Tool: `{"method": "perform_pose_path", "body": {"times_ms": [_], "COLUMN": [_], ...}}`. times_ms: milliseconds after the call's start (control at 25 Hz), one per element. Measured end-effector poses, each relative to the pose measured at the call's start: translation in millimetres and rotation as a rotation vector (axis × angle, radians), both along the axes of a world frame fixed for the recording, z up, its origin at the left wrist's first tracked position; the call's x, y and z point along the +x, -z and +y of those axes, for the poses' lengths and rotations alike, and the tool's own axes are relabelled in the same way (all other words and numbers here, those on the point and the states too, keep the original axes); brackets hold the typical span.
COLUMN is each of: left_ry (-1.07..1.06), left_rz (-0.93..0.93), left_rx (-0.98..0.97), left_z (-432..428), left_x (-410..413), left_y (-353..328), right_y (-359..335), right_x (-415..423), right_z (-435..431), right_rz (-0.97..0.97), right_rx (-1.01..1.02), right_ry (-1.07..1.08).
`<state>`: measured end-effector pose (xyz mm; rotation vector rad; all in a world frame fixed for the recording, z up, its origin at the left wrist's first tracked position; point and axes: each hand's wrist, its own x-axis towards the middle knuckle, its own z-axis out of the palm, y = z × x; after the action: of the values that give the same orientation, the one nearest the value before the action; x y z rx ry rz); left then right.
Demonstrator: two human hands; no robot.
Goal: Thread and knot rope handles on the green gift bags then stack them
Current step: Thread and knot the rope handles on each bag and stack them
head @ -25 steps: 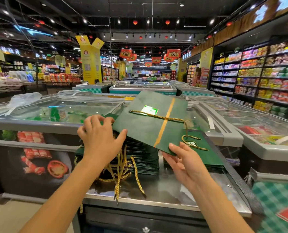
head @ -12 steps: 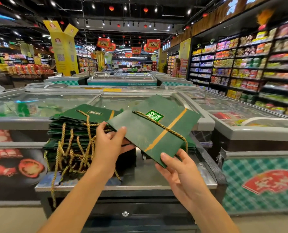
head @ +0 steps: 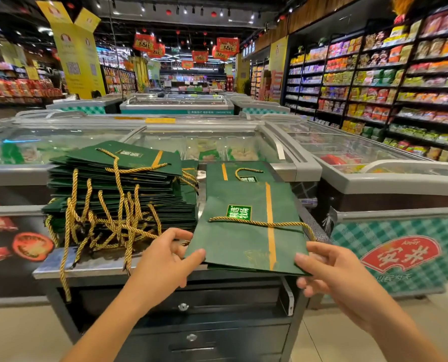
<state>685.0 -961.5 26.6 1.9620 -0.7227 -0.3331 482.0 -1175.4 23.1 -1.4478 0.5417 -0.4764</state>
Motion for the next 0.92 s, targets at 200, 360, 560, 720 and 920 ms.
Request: {"method": "perform_pose_path", "body": {"times_ms": [200,360,560,720,920], "left_ry": [0.046,-0.039,0.035,0.05,-0.004], "left_rz": [-0.142,-0.459,-0.739,-0.639,-0.641], "left_rx": [0.114,0.084,0.196,0.316,0.344], "left_z": [6.3,4.3,-32.1,-46.9,-41.4], "left_x": [0.9,5.7,25.5,33.1,32.7], "left_y": [2.2,-4.8,-5.8,14.4,24.6], "right_y": [8.6,-8.0,-23.8,-20.9,-19.7], "right_x": [-0.4,-1.6,26.9,59.4,73.5], "right_z": [-15.8,-40.4,-69.9,-80.3,-92.5], "right_rz": [0.22,0.286,0.395,0.612,0.651], "right_rx": [-0.369,-0.724,-1.151,-1.302,-1.252], "right_ry": [0.118,0.273,0.198,0.058,0.034]}}
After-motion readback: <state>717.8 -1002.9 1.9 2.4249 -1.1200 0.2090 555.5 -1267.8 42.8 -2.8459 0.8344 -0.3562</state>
